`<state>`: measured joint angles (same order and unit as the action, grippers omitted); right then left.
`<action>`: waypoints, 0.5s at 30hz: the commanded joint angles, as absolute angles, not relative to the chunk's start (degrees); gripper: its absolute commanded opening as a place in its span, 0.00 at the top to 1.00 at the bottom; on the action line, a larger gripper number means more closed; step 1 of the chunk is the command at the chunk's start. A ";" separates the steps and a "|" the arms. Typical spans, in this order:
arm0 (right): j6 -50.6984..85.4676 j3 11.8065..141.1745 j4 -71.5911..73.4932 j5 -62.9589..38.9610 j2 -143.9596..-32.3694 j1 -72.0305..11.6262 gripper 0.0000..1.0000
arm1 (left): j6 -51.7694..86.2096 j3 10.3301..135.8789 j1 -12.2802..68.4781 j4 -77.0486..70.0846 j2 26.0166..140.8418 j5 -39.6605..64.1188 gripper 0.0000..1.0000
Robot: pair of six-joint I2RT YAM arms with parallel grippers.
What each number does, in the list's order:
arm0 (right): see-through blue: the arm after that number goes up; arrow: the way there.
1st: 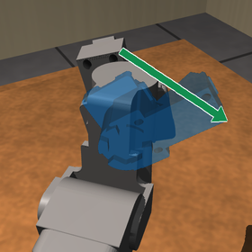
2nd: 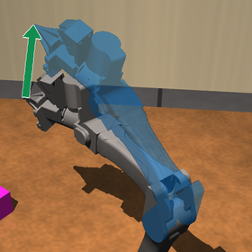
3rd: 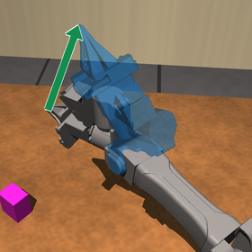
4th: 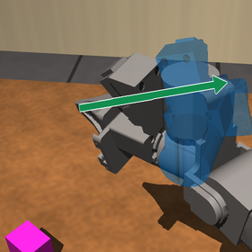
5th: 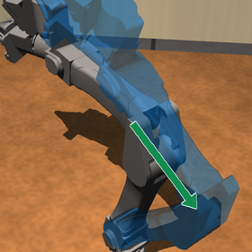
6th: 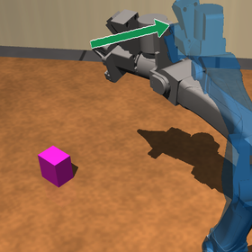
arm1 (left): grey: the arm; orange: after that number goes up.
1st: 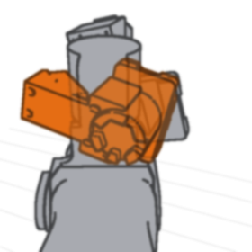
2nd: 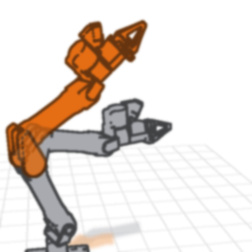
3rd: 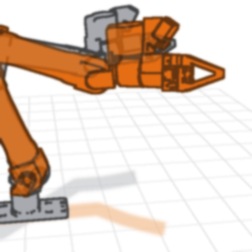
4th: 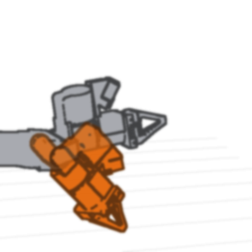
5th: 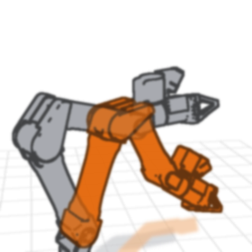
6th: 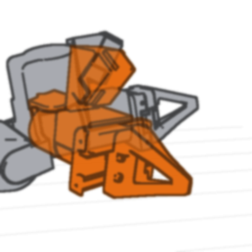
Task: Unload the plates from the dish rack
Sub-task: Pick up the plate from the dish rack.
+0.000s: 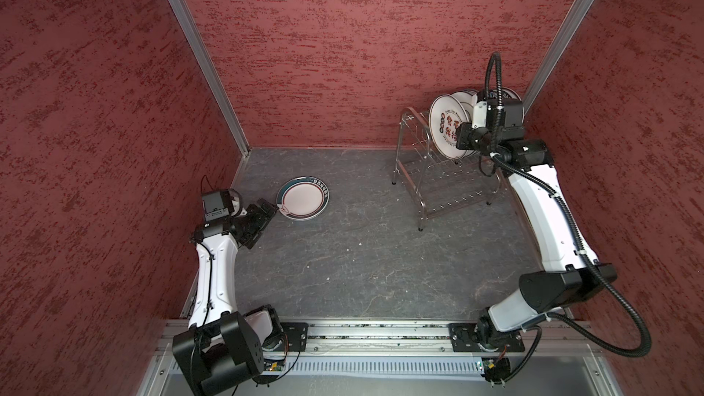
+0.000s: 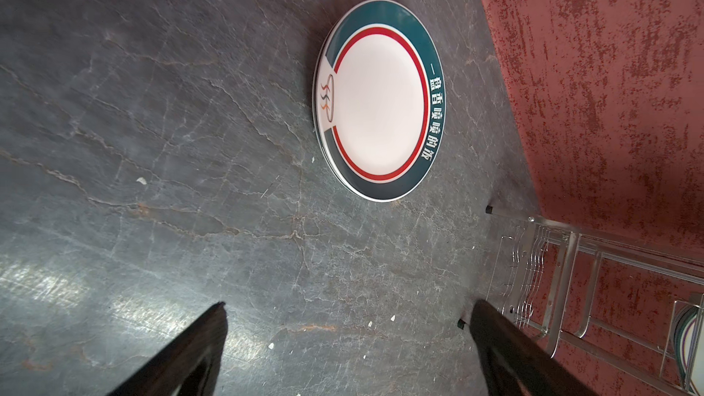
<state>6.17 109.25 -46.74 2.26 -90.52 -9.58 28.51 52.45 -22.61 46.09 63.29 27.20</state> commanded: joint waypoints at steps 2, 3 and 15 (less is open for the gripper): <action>4.09 108.05 -42.90 1.35 -89.04 -9.91 0.74 | 29.09 51.77 -22.85 44.54 62.66 28.62 0.00; 3.83 107.88 -42.74 0.96 -88.98 -9.92 0.75 | 29.09 51.76 -22.85 44.56 62.75 28.79 0.01; 1.85 104.77 -37.23 0.35 -84.73 -9.92 0.86 | 29.09 51.08 -22.58 42.71 62.49 31.03 0.01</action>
